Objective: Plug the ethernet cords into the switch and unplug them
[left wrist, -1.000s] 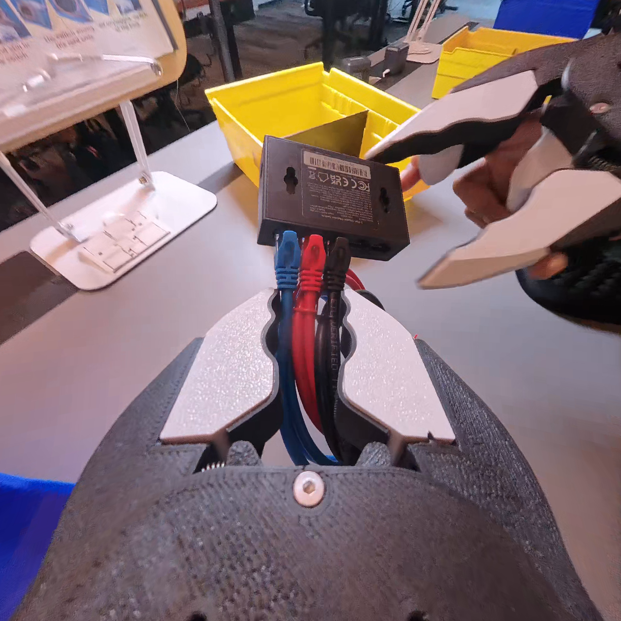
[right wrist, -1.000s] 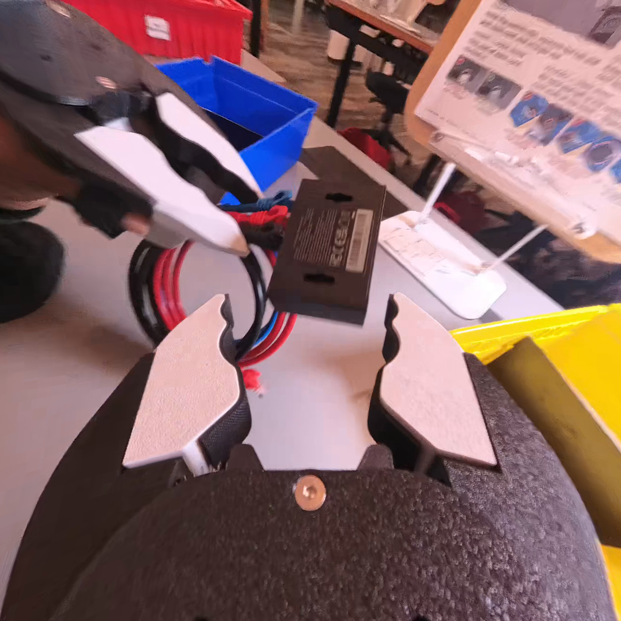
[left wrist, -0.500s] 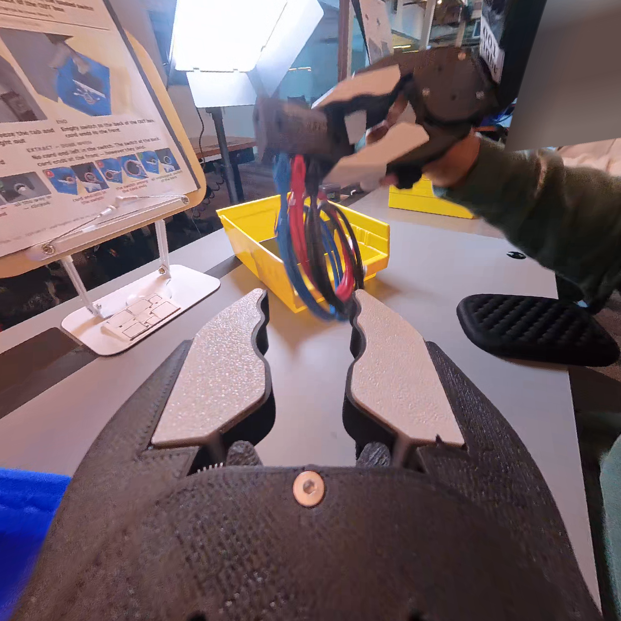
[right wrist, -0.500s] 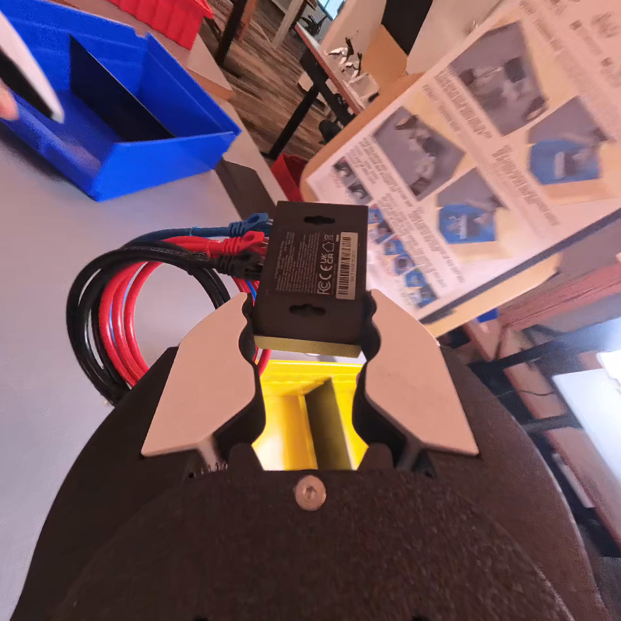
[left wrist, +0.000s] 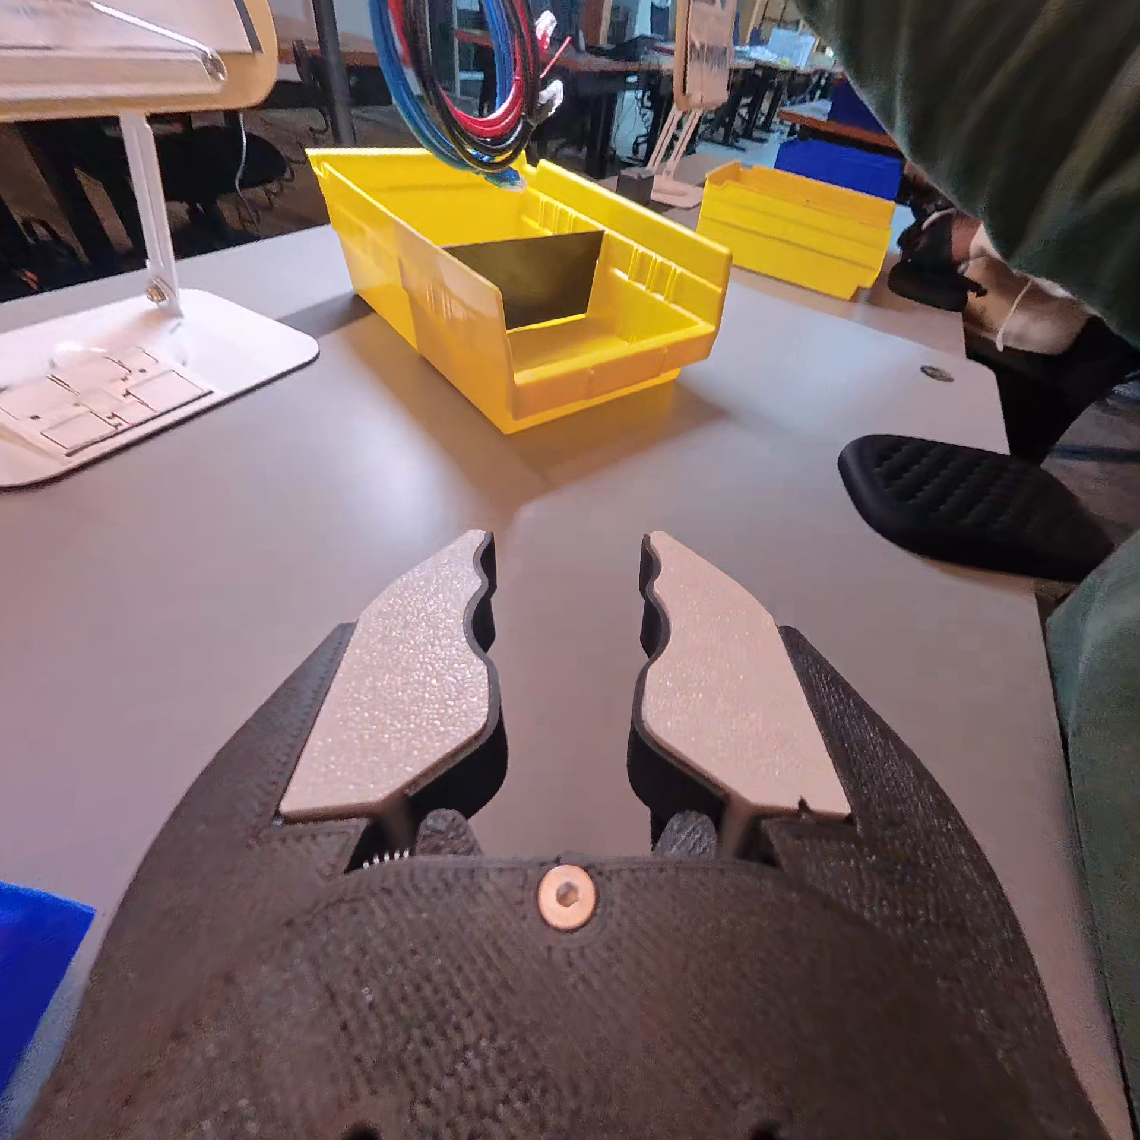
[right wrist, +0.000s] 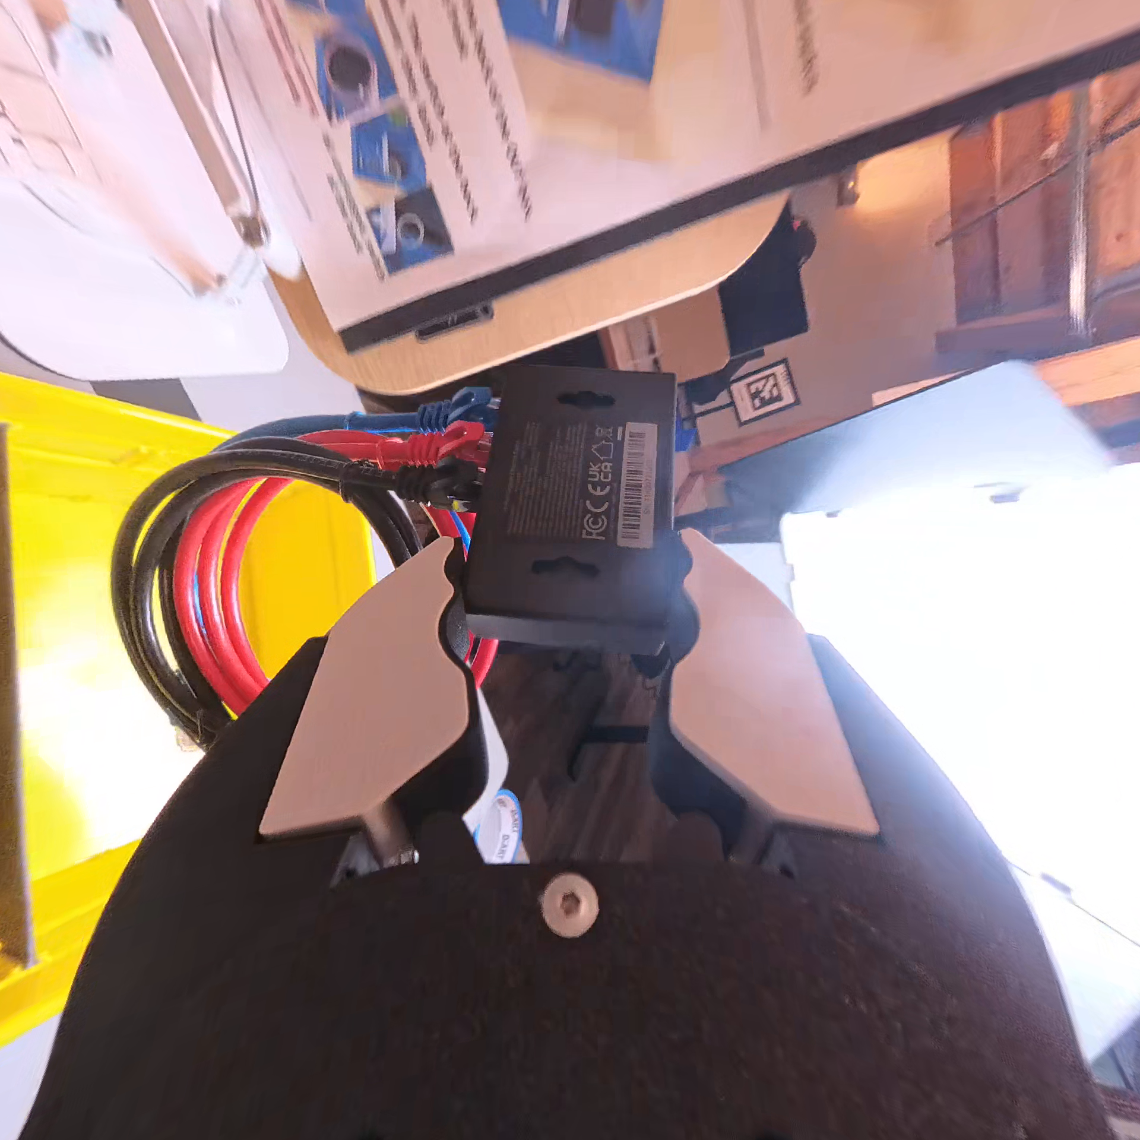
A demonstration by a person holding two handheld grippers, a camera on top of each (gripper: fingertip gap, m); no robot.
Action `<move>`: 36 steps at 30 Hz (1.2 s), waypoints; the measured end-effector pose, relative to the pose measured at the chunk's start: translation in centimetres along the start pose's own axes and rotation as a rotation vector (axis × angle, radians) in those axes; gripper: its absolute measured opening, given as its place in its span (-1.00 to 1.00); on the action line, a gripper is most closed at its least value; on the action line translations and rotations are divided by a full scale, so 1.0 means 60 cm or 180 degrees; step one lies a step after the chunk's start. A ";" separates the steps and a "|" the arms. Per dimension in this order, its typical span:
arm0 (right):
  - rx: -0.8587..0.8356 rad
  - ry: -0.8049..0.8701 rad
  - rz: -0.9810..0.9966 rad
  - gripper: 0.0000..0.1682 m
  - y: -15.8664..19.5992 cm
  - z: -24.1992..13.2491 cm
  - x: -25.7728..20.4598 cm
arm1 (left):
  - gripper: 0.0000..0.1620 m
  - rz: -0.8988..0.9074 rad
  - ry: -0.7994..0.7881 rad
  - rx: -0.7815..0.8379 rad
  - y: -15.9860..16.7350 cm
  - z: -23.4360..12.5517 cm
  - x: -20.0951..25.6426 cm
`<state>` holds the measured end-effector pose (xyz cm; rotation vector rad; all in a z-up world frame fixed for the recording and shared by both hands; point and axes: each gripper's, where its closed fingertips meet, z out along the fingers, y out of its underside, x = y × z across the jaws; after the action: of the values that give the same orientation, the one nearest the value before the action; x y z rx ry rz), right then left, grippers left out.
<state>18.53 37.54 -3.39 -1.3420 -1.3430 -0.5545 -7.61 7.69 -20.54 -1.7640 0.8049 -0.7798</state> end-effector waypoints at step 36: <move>0.0360 -0.1253 0.3758 -0.26 -0.054 -0.042 -0.153 | -0.18 -0.0752 0.0475 0.0314 -0.013 0.055 0.009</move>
<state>14.25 30.94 -9.65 -1.9036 -0.6297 0.6002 -4.52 9.15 -20.69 -1.7465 0.6496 -1.1004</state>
